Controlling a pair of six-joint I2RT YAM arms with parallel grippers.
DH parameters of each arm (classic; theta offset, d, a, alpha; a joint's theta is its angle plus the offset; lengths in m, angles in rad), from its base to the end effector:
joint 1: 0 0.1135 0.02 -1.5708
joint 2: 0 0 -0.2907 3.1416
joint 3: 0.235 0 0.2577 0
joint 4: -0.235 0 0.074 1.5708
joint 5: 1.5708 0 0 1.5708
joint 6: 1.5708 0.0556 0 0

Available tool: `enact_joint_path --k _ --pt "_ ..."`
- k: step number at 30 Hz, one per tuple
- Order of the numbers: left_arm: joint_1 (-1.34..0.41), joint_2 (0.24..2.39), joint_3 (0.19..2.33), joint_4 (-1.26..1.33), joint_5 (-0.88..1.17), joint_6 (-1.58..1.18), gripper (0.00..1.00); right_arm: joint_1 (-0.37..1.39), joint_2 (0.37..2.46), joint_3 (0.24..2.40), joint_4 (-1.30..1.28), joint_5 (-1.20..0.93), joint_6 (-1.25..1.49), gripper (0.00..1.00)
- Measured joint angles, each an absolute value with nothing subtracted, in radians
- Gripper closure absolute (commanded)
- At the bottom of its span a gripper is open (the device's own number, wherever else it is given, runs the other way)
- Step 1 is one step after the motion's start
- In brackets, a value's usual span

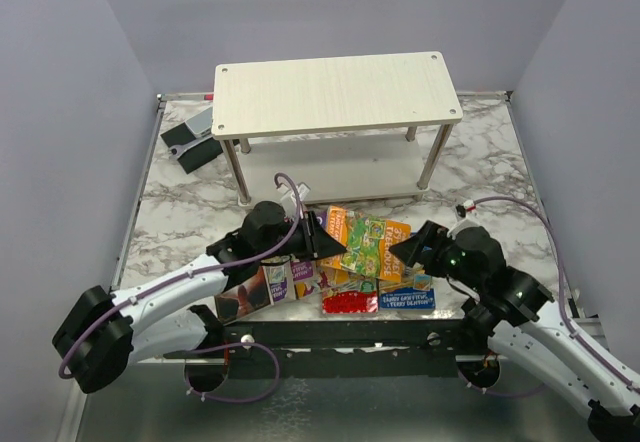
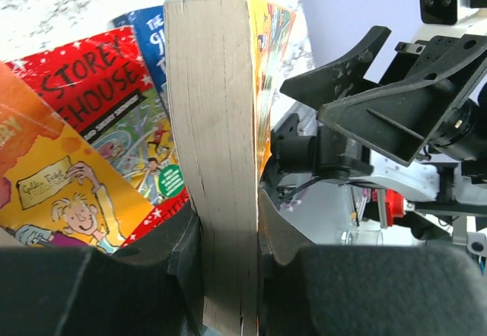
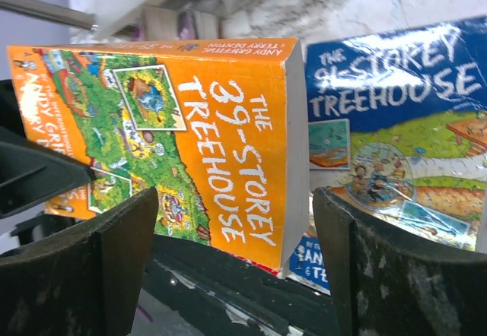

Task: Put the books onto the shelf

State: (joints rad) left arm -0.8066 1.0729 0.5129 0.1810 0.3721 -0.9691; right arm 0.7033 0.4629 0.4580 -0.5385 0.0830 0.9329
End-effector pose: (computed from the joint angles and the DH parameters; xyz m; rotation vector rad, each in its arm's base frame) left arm 0.1530 -0.1889 0.2401 0.1031 2.2543 -1.4435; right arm 0.0957 0.0751 0.2352 0.3089 2.2203 0.8593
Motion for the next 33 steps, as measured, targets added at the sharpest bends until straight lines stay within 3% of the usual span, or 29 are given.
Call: enact_joint_path --k 11,21,33 --pt "-0.807 0.867 0.513 0.174 0.284 -1.008 1.0 0.703 0.414 0.538 -0.458 -0.106 0.896 0.06" --pt "-0.807 0.722 0.494 0.153 0.123 -1.05 1.0 0.703 0.582 0.54 -0.212 -0.302 0.927 0.04" --pt "-0.807 0.582 0.44 0.16 -0.014 -1.134 1.0 0.783 0.719 0.578 -0.033 -0.303 0.984 0.04"
